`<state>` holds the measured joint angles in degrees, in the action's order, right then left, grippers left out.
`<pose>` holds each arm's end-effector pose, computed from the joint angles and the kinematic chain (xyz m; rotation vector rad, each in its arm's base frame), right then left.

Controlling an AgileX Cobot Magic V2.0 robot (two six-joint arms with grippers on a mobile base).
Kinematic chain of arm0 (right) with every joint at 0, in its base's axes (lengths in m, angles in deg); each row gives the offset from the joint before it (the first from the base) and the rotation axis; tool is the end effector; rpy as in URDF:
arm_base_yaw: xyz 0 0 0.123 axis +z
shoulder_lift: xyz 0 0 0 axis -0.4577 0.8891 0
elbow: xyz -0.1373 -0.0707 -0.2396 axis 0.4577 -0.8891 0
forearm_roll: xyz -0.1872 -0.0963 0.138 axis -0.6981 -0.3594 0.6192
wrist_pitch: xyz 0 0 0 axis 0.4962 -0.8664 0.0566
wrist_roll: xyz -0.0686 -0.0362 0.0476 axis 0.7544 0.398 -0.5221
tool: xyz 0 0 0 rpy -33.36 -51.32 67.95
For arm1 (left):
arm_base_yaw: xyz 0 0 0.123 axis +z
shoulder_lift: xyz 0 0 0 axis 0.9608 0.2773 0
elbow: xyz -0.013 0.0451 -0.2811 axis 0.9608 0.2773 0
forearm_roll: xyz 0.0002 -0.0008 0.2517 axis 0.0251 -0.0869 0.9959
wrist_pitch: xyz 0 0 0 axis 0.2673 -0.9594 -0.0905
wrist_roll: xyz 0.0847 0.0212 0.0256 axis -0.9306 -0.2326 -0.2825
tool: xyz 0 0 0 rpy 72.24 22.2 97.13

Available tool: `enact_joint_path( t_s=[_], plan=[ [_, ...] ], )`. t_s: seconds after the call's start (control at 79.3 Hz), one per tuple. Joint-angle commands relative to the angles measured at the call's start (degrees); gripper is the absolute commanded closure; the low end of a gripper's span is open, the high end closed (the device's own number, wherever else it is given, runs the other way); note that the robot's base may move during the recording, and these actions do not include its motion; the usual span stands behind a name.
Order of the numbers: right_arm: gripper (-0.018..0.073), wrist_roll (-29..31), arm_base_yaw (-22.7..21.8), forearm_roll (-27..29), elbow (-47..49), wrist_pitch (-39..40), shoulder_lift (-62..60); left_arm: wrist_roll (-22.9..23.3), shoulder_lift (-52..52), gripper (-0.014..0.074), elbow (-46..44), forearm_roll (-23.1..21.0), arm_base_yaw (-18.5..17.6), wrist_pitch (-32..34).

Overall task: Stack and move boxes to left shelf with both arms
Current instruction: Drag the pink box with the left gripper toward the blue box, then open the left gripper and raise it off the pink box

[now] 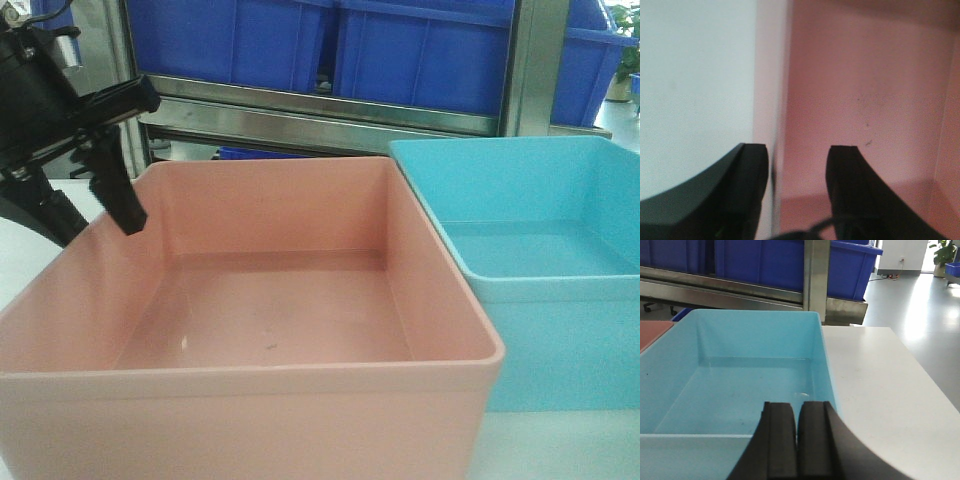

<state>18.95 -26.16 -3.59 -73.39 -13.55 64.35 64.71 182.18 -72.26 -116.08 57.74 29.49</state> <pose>0.0567 0.0012 0.1935 0.0056 1.6188 0.0363 0.3083 -0.1188 0.2366 -0.0749 2.7870 -0.6187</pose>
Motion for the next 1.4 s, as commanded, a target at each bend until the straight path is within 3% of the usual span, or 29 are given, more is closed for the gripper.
enact_joint_path(
  t_s=[0.0,0.164,0.29,0.517,0.719,1.072,1.21,1.387],
  plan=[
    [0.0505,0.2,-0.3,0.0,1.3,4.9,-1.1,0.6,-2.9,0.03,-1.8,-2.4,-0.5,1.0],
    [0.0505,0.2,-0.3,0.0,1.3,4.9,-1.1,-0.1,-7.2,0.0306,-1.8,-0.2,-0.5,2.3],
    [0.0505,0.2,-0.3,0.0,1.3,4.9,-1.1,-7.4,-12.8,0.0306,0.2,0.4,-0.5,5.3],
    [0.0505,0.2,-0.3,0.0,1.3,4.9,-1.1,-20.8,-28.7,0.0306,15.0,0.4,-0.5,26.1],
    [0.0505,0.2,-0.3,0.0,1.3,4.9,-1.1,-23.6,-41.8,0.0306,26.2,1.1,0.1,39.9],
    [0.0505,0.2,-0.3,0.0,1.3,4.9,-1.1,-23.6,-66.4,0.0306,36.6,1.2,9.2,41.4],
    [0.0505,0.2,-0.3,0.0,1.3,4.9,-1.1,-23.6,-75.0,0.0306,38.3,1.3,9.7,39.5],
    [0.0505,0.2,-0.3,0.0,1.3,4.9,-1.1,-23.6,-78.6,0.0306,38.3,1.2,9.7,37.5]
  ],
)
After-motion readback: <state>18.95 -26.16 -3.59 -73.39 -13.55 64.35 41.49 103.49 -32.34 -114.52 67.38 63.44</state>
